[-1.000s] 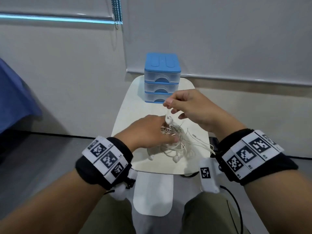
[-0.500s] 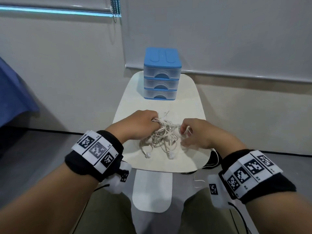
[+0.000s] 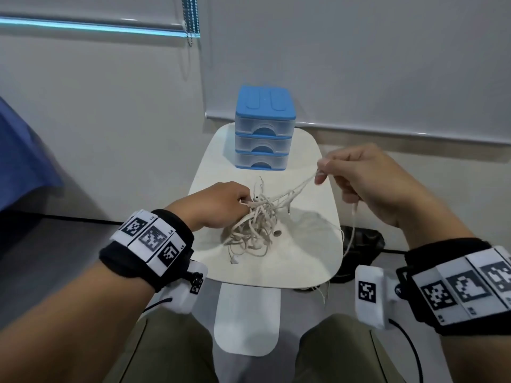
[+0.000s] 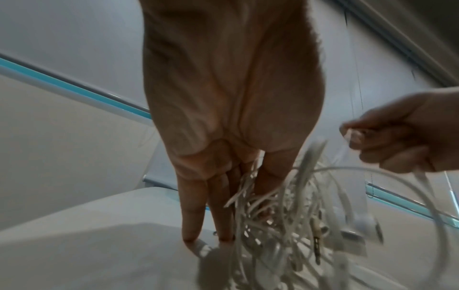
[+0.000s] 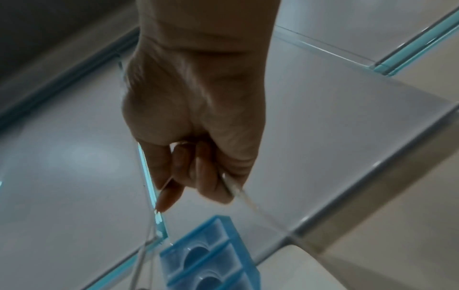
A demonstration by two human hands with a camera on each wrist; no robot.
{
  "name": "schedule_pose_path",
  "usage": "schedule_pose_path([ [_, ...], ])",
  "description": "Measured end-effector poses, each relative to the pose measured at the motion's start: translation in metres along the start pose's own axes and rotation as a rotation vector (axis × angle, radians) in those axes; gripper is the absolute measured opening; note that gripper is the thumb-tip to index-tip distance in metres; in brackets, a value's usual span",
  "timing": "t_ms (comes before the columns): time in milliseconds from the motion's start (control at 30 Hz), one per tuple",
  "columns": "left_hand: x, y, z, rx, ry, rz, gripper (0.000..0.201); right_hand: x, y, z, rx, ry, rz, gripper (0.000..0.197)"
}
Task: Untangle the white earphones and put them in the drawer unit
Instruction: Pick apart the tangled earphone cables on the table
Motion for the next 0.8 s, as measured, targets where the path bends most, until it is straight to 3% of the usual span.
schedule_pose_path([
  [167,0.002,-0.001,0.002,-0.019,0.052,-0.012,0.027,0.010,0.008,0.018,0.215,-0.156,-0.292,0.032],
  [267,0.001,-0.002,0.005,-0.017,0.045,-0.011,0.023,0.014,0.007,0.029,0.332,-0.213,-0.466,0.030],
  [400,0.001,-0.001,0.005,-0.017,0.023,0.000,0.018,0.021,0.005,0.040,0.442,0.021,-0.667,0.030],
  [533,0.002,-0.003,0.005,-0.031,0.027,0.008,0.015,0.018,0.001,0.051,0.425,0.393,-0.700,0.028],
  [667,0.002,-0.006,0.004,-0.022,0.022,0.016,0.016,0.017,0.003,0.052,0.315,0.452,-0.701,0.027],
  [733,0.002,-0.005,0.005,-0.004,0.009,0.006,0.015,0.012,0.008,0.045,0.220,0.379,-0.570,0.027],
  [800,0.002,-0.005,0.005,0.008,0.001,-0.007,0.015,0.005,0.010,0.035,0.157,0.121,-0.317,0.029],
])
Point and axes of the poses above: each hand's wrist, its own y-axis towards the middle knuckle, its own x-axis out of the back of the hand, z = x × y, the point moved 4 cm from there along y, towards the middle knuckle, and after that the axes turned 10 degrees about x, right-handed, at the moved point
